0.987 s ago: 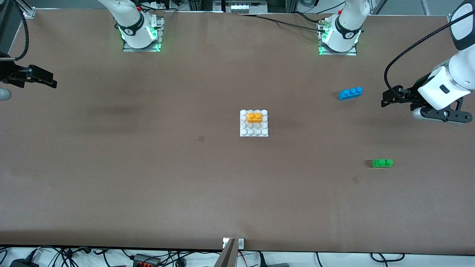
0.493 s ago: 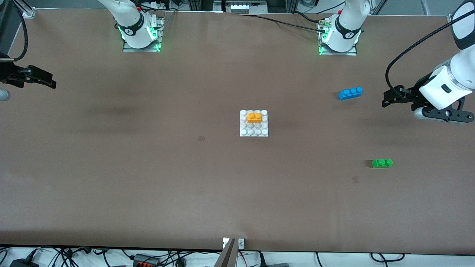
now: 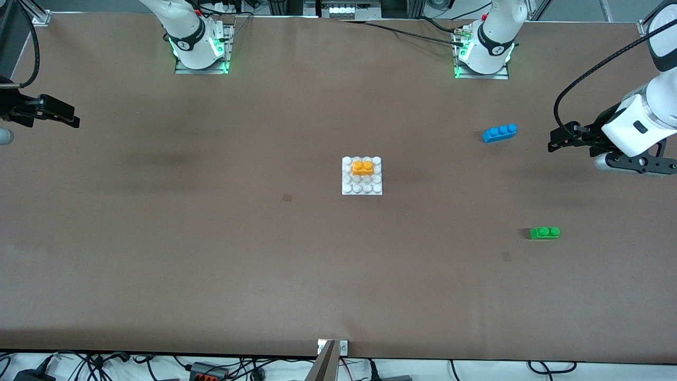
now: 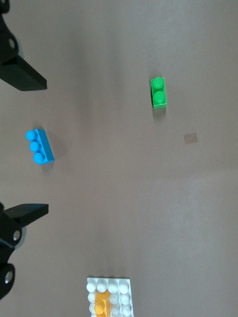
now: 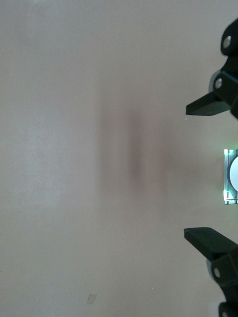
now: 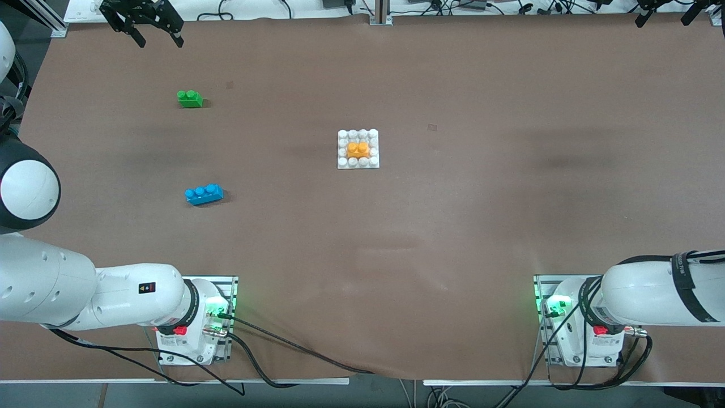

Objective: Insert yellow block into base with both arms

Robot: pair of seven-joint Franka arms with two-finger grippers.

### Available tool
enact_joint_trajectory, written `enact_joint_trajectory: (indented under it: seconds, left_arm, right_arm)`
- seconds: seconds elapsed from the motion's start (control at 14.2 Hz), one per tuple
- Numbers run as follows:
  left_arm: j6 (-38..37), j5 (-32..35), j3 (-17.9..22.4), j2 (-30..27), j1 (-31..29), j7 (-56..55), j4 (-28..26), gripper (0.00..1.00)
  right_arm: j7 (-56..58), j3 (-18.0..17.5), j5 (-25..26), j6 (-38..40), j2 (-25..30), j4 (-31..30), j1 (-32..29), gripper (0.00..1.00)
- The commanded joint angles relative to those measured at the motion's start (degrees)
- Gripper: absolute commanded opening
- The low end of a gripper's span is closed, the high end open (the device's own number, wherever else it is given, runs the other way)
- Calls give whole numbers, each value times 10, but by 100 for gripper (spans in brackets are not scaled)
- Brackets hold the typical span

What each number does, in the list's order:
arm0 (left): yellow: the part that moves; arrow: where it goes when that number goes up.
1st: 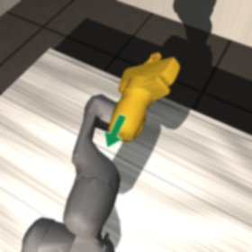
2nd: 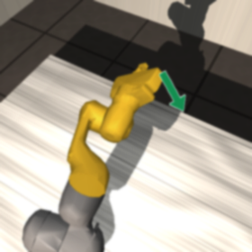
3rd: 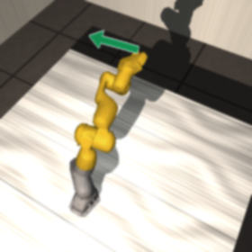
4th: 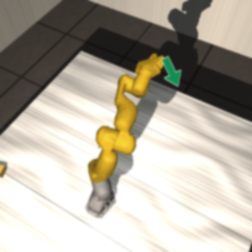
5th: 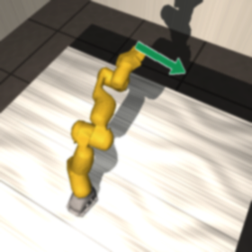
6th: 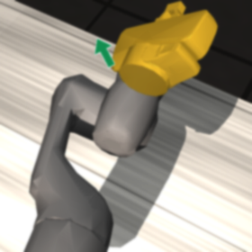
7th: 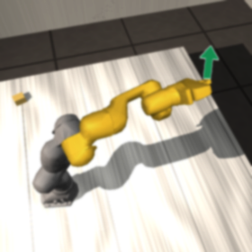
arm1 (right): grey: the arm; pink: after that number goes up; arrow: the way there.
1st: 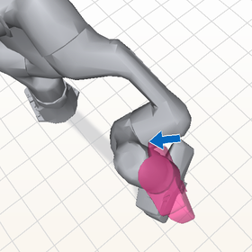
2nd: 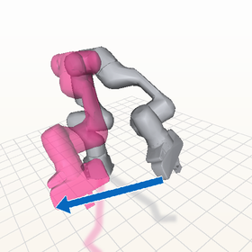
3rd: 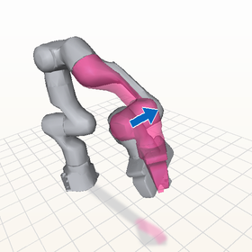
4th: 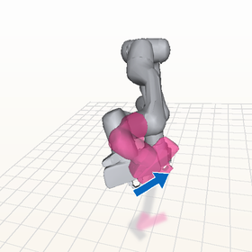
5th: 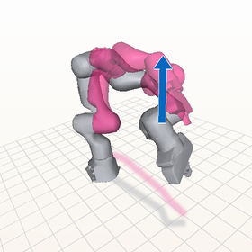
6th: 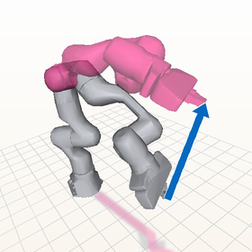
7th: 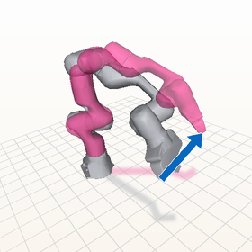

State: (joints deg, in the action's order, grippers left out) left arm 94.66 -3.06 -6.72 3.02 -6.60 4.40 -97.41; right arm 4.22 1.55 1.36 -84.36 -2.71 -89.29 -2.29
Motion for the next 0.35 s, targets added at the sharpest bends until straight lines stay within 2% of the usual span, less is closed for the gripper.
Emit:
enact_joint_trajectory:
  seconds: [0.0, 0.28]
  left_arm:
    - [-13, 8, 16, 4, 15, 10, 13, 100]
    - [-13, 8, 17, 4, 16, 10, 13, 100]
  right_arm:
    - [2, -2, -8, 5, -4, 10, -3, 100]
    - [3, -2, -9, 6, -4, 10, -5, 100]
